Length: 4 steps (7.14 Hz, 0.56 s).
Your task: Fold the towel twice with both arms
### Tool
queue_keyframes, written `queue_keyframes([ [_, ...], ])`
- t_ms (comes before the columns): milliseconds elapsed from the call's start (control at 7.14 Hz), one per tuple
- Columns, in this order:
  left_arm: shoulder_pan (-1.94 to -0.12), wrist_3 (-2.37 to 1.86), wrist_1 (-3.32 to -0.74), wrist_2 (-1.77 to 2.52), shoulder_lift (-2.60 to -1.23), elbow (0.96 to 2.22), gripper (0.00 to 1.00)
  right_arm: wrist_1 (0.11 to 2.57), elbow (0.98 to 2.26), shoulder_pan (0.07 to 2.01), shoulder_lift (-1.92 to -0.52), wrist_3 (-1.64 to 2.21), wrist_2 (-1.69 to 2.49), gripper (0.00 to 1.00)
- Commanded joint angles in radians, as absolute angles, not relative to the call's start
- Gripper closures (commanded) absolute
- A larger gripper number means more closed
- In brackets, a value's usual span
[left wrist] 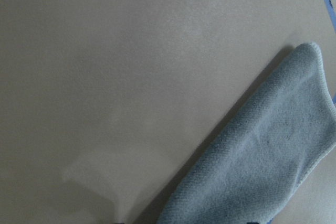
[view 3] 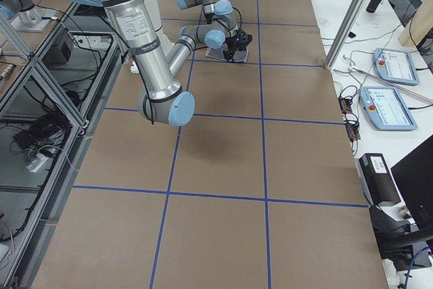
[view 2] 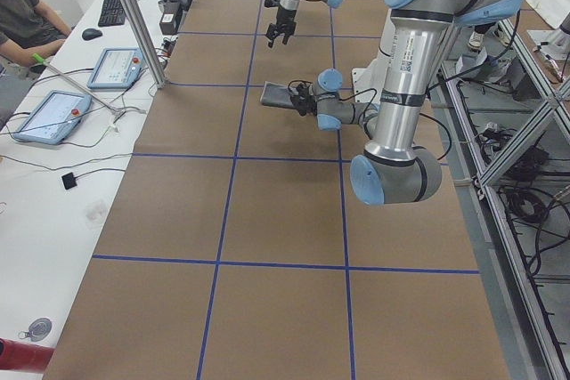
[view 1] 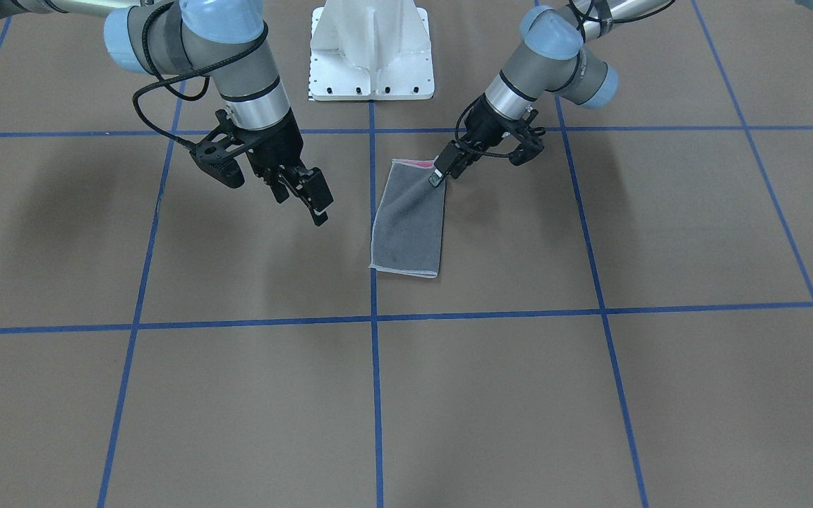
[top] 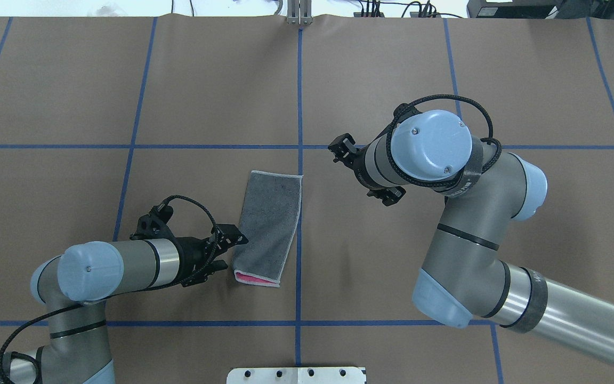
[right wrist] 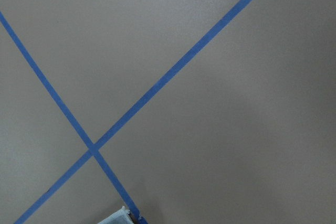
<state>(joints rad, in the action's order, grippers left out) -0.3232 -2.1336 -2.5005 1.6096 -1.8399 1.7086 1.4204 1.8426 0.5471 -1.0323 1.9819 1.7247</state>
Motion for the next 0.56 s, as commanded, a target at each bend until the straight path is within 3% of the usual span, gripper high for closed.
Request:
queue_keyframes([
  [0,-0.321,-2.135,-2.496,1.615,-1.842,1.71,0.28,1.42,1.844,0.563,-1.032,1.982,1.752,0.0],
  [140,-0.322,-2.135,-2.496,1.614,-1.842,1.712,0.53,1.42,1.844,0.566,-1.032,1.982,1.755,0.0],
  [280,-0.318,-2.135,-2.496,1.614,-1.841,1.706,0.62,1.42,1.845,0.571,-1.031,1.982,1.758,0.0],
  [420,-0.316,-2.135,-2.496,1.614,-1.841,1.706,0.62,1.42,1.851,0.574,-1.032,1.982,1.758,0.0],
])
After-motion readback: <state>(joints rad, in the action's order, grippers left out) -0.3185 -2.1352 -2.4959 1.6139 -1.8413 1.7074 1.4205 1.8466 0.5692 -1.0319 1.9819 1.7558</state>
